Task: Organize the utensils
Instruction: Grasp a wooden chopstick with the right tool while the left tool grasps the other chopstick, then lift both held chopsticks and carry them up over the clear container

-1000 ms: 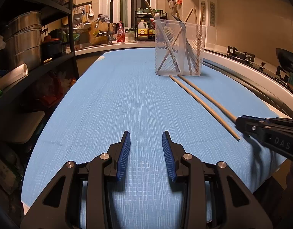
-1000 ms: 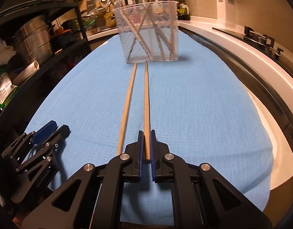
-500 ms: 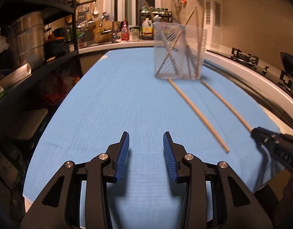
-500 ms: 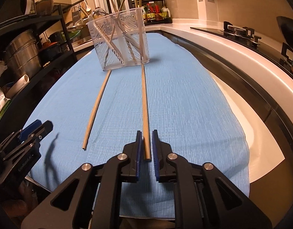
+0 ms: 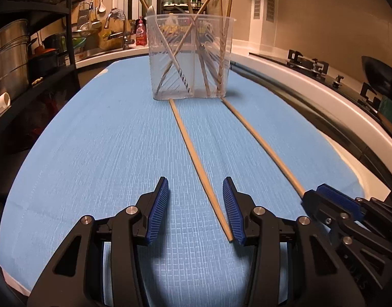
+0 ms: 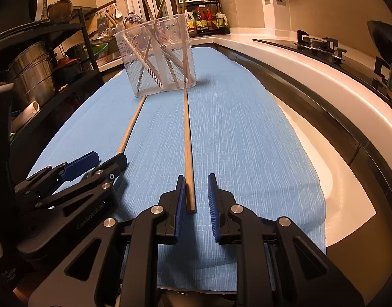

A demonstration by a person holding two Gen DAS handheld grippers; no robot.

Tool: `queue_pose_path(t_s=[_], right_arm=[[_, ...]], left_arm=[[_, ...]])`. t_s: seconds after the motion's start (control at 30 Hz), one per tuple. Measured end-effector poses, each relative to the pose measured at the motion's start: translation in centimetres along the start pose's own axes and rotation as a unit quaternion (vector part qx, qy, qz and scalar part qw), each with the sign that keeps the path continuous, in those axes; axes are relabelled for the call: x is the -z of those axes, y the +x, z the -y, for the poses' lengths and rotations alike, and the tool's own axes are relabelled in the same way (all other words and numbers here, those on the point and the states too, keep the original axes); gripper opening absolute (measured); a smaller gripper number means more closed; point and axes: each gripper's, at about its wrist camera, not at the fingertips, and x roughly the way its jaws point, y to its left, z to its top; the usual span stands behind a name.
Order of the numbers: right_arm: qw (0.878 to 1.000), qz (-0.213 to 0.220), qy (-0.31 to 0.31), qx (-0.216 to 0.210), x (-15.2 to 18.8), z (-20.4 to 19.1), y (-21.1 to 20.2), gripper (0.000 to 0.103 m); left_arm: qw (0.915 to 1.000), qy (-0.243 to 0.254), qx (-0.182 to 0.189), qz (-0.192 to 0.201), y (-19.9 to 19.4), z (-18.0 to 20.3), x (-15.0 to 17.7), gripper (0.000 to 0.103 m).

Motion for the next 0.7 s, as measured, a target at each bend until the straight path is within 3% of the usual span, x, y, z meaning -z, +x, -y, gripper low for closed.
queue_pose_path(t_s=[0.13, 0.2, 0.23, 0.37, 0.7], right_arm=[[1.000, 0.001, -0.005, 0.003, 0.0, -0.3, 0.1, 0.020], [1.000, 0.000, -0.009, 0.005, 0.0, -0.7, 0.2, 0.020], [1.000, -0.001, -0.012, 0.005, 0.0, -0.8, 0.2, 0.020], [1.000, -0.004, -0.017, 0.006, -0.1, -1.1, 0.3, 0.015], [1.000, -0.001, -0.019, 0.015, 0.0, -1.5, 0.3, 0.016]], left_arm=[[1.0000, 0.003, -0.007, 0.003, -0.2, -0.5, 0.2, 0.033], [1.0000, 0.005, 0.000, 0.005, -0.4, -0.9, 0.2, 0.012], [1.0000, 0.005, -0.001, 0.004, -0.4, -1.0, 0.2, 0.007], [1.0000, -0.007, 0.002, 0.006, -0.8, -2.4, 0.4, 0.006], [0.9994, -0.014, 0.019, 0.027, -3.1, -7.5, 2.6, 0.007]])
